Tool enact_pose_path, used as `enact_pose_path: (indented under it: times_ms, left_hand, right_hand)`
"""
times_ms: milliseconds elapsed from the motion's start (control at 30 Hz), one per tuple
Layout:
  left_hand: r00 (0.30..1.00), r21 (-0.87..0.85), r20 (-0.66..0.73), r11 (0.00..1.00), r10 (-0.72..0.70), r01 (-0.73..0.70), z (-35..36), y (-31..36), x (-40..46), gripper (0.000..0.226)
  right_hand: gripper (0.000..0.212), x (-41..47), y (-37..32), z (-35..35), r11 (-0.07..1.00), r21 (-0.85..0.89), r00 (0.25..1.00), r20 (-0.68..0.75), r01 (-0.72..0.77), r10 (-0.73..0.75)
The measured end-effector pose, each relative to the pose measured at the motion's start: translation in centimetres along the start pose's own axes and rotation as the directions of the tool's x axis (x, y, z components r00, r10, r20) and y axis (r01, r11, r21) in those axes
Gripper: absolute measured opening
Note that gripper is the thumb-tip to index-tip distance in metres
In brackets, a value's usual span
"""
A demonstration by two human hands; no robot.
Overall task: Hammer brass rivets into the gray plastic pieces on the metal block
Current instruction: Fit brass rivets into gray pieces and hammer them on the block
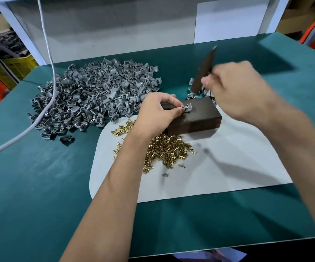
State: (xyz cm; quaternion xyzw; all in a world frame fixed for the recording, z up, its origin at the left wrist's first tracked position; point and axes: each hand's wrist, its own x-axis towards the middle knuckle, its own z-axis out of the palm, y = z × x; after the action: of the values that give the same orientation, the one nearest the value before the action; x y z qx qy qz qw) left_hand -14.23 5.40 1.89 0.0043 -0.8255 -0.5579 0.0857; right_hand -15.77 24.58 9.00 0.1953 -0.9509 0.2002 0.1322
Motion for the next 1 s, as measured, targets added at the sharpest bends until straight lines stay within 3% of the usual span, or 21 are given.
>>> enact_pose_path:
  times_ms: [67,167,233,300,400,433,533,567,633,733,767,900,1000]
  left_hand:
    - [1.000,0.002,-0.004,1.000,-0.007,0.007,0.0,0.0,0.0,0.016]
    - [1.000,-0.001,-0.008,1.000,0.000,0.000,0.1,0.0,-0.1,0.013]
    - [1.000,-0.001,-0.004,1.000,0.010,-0.010,0.1,0.1,-0.1,0.011]
    - [1.000,-0.003,-0.004,1.000,0.007,-0.007,0.1,0.1,-0.1,0.010]
    - [1.000,0.015,-0.002,1.000,0.011,-0.011,0.1,0.0,0.1,0.013]
    - [1.000,0.012,0.000,1.000,0.016,-0.016,0.1,-0.1,0.1,0.015]
    - [1.000,-0.002,-0.003,1.000,0.020,-0.020,0.0,-0.1,0.1,0.012]
    - [1.000,0.005,-0.010,1.000,0.016,-0.016,0.1,-0.1,0.1,0.007]
    - [1.000,0.023,-0.024,1.000,0.010,-0.010,0.1,-0.2,0.1,0.006]
    - [0.999,0.065,-0.016,0.998,0.029,-0.028,0.0,-0.3,0.3,0.009]
    - [0.999,0.062,-0.013,0.998,0.029,-0.028,0.0,-0.3,0.3,0.011]
    - [1.000,0.032,-0.017,0.999,0.026,-0.025,0.1,-0.4,0.3,0.014]
    - [0.999,0.054,-0.022,0.998,0.043,-0.042,0.0,-0.2,0.1,0.011]
  right_hand:
    - [0.031,-0.4,-0.4,0.4,0.996,0.084,0.989,-0.145,0.022,-0.009]
    - [0.026,-1.1,-0.6,1.9,1.000,-0.028,0.995,0.105,0.003,0.000]
    - [0.033,-0.8,-0.3,1.4,0.994,-0.108,0.982,0.185,-0.011,0.031]
    - [0.040,-0.2,-0.3,0.2,0.990,-0.137,0.994,0.105,-0.023,0.038]
    - [0.030,-0.2,-0.8,0.0,1.000,0.028,0.984,-0.176,-0.001,0.006]
    - [0.030,-0.4,-1.2,0.5,1.000,0.007,0.988,-0.154,0.012,-0.010]
    - [0.028,-1.0,-1.4,2.1,0.977,-0.193,0.982,0.178,0.093,-0.058]
    - [0.027,-0.8,-1.3,1.7,0.974,-0.210,0.975,0.216,0.089,-0.043]
    - [0.030,-0.1,-1.1,0.6,0.982,-0.185,0.985,0.173,0.041,-0.008]
    - [0.026,0.1,-1.0,0.5,0.998,-0.054,0.994,-0.106,-0.012,0.006]
    - [0.027,-0.3,-1.3,0.9,0.999,-0.045,0.994,-0.113,-0.014,0.009]
    - [0.026,-0.9,-1.5,1.6,0.979,-0.199,0.975,0.222,0.042,0.004]
    - [0.029,0.1,-1.2,-0.1,0.980,-0.197,0.990,0.137,-0.004,0.032]
